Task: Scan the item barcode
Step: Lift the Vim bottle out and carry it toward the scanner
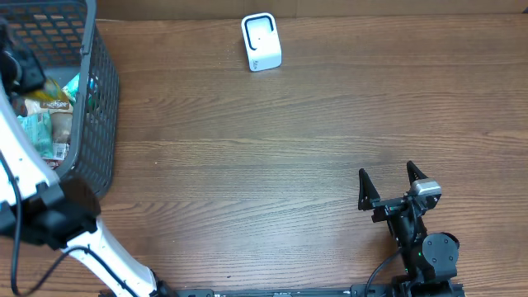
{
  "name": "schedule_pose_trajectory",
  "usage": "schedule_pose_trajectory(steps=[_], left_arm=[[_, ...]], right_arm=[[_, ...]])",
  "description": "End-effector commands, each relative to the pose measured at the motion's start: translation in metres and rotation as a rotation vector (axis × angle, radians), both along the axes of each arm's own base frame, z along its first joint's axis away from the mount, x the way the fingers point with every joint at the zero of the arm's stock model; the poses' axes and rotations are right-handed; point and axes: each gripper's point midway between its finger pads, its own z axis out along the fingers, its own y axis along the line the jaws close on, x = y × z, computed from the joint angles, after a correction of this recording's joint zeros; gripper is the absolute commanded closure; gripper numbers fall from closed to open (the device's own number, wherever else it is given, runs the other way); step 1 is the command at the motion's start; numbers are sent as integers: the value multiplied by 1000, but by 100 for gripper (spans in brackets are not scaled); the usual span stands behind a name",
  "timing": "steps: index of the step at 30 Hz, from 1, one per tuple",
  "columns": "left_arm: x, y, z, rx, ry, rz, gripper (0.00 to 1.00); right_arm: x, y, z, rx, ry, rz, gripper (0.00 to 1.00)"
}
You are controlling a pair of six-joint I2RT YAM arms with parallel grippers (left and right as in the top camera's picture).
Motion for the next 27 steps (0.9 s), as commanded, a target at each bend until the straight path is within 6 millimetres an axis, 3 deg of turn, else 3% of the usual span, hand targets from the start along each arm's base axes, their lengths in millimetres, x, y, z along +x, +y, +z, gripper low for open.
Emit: schedule_pose_trajectory(steps=[1,6,9,12,21,27], left_arm=[[-9,-19,90,45,-273,13,79],[-17,-48,150,39,-478,-27,79],[-25,-70,173,34,-541,-44,80],[-28,-96,183,20,-567,-90,80],[-18,-192,164,-81,-484,-301,83],[-9,-265,134,-122,-373,-441,84]], right_arm=[[0,-2,-2,-8,-5,-8,0],[0,-2,-2,-8,-5,-8,0],[0,-2,-2,-8,-5,-8,0],[0,-2,-2,-8,-5,-8,0],[0,-2,-2,-8,-5,-8,0],[0,-2,-2,-8,-5,-8,0]])
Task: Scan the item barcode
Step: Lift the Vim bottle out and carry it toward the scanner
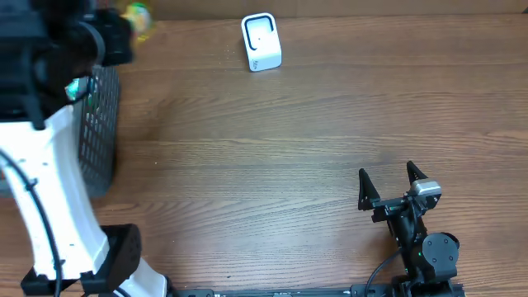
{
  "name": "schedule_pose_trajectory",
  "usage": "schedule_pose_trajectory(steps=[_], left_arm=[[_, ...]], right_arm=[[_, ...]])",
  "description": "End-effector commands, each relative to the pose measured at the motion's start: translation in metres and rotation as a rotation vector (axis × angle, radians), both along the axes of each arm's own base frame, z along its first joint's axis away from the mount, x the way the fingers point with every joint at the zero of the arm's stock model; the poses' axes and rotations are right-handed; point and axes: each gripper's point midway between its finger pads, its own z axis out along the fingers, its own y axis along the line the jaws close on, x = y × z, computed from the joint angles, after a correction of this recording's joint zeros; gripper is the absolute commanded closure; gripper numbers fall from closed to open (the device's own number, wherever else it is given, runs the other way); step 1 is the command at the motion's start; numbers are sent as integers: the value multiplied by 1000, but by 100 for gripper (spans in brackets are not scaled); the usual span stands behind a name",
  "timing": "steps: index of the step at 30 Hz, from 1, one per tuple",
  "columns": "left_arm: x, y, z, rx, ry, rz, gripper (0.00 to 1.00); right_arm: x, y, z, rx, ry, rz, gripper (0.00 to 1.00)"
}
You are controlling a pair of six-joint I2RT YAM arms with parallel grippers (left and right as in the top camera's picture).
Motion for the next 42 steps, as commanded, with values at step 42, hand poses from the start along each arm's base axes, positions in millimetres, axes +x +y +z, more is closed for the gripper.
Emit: schedule_pose_trajectory(steps=[42], left_arm=[[-34,-338,-297,398,567,-527,79]], right_arm=[[0,-2,-2,-8,-5,-8,0]])
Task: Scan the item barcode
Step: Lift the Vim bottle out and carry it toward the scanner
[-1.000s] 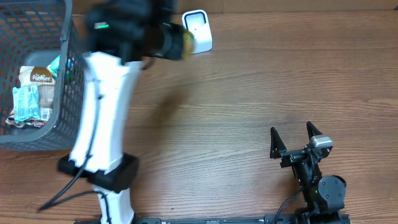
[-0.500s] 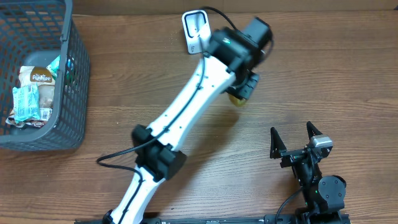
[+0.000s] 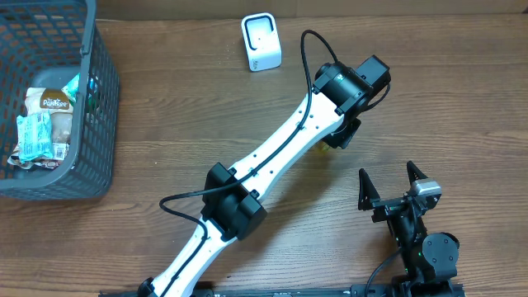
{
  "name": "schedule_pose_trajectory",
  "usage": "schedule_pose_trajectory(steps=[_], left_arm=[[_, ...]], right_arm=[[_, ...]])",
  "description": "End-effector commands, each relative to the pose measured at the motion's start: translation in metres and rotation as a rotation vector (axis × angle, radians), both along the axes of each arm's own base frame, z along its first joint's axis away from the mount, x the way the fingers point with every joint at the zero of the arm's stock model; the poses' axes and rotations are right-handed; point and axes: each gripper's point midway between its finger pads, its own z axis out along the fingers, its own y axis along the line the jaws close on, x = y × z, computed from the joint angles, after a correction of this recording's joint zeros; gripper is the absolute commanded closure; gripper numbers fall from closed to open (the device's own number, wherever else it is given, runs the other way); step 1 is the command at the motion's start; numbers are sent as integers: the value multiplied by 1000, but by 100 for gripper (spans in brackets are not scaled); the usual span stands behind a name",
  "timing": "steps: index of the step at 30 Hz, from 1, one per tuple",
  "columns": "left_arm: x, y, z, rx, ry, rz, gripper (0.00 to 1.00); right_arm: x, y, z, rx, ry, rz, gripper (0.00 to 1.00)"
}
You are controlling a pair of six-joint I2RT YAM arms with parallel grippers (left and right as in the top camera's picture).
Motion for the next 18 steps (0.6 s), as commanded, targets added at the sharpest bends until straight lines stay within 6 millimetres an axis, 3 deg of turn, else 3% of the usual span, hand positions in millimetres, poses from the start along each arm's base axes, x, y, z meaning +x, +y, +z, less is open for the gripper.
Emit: schedule_pose_trajectory(steps=[1,10,18], left_arm=[[9,-2,-8,9,-27,62,78],[10,-1,-14,20,-29,67,79],[10,1,-18,36,-26,75,72]], right_arm=[[0,-2,-2,-8,-5,-8,0],[0,-2,-2,-8,-5,-8,0],[0,-2,-2,-8,-5,-8,0]])
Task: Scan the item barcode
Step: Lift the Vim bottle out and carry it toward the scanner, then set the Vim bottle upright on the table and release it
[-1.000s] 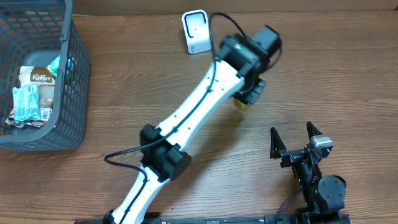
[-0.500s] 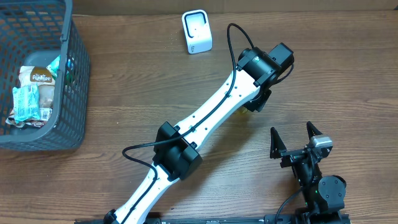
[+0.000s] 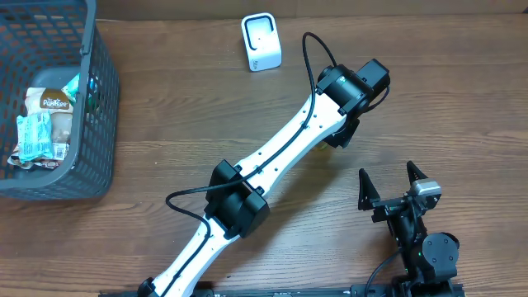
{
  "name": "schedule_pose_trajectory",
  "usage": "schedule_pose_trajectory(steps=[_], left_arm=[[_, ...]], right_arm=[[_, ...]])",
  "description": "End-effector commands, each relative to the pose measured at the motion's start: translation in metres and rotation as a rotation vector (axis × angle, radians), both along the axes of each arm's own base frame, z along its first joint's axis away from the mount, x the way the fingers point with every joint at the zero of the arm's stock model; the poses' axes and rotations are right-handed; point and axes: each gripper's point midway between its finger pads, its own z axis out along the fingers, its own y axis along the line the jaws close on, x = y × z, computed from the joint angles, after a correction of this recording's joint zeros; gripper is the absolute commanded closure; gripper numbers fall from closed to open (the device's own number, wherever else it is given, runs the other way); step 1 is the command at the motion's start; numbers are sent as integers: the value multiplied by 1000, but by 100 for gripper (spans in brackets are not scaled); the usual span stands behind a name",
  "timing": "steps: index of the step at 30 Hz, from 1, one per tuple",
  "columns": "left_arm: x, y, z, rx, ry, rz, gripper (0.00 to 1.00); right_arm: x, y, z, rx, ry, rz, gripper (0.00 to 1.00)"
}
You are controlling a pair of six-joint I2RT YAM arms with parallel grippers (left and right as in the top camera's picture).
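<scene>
The white barcode scanner (image 3: 261, 42) stands upright at the table's far edge, near the middle. My left arm stretches diagonally across the table. Its wrist (image 3: 353, 87) is to the right of the scanner and nearer the front. The left gripper (image 3: 340, 137) points down beneath the wrist, so its fingers and anything between them are hidden. No item shows at its tip. My right gripper (image 3: 392, 183) rests open at the front right, with nothing between its fingers.
A dark wire basket (image 3: 97, 107) at the left edge holds several snack packets (image 3: 41, 124). The left arm's elbow block (image 3: 238, 206) hangs over the table's middle front. The right arm's base sits at the front right edge.
The left arm's elbow has shifted slightly toward the front right. Its wrist stays to the right of the scanner. The right arm has not moved.
First my left arm reached down into the basket. Then its wrist was over the basket's far right corner with a yellow-green item at its tip. Later it was stretched across the table to the right of the scanner, where it still is.
</scene>
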Motion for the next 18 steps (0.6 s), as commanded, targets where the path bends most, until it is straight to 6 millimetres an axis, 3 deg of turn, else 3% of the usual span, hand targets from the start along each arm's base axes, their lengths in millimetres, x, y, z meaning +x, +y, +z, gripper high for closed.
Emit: schedule_pose_trajectory(steps=[1,11,18], left_arm=[[1,3,-2,15,-9,23,72],[-6,6,-13,39,25,44,67],[-10,10,-26,64,50,43,44]], right_arm=[[0,-2,-2,-8,-5,-8,0],[0,-2,-2,-8,-5,-8,0],[0,-2,-2,-8,-5,-8,0]])
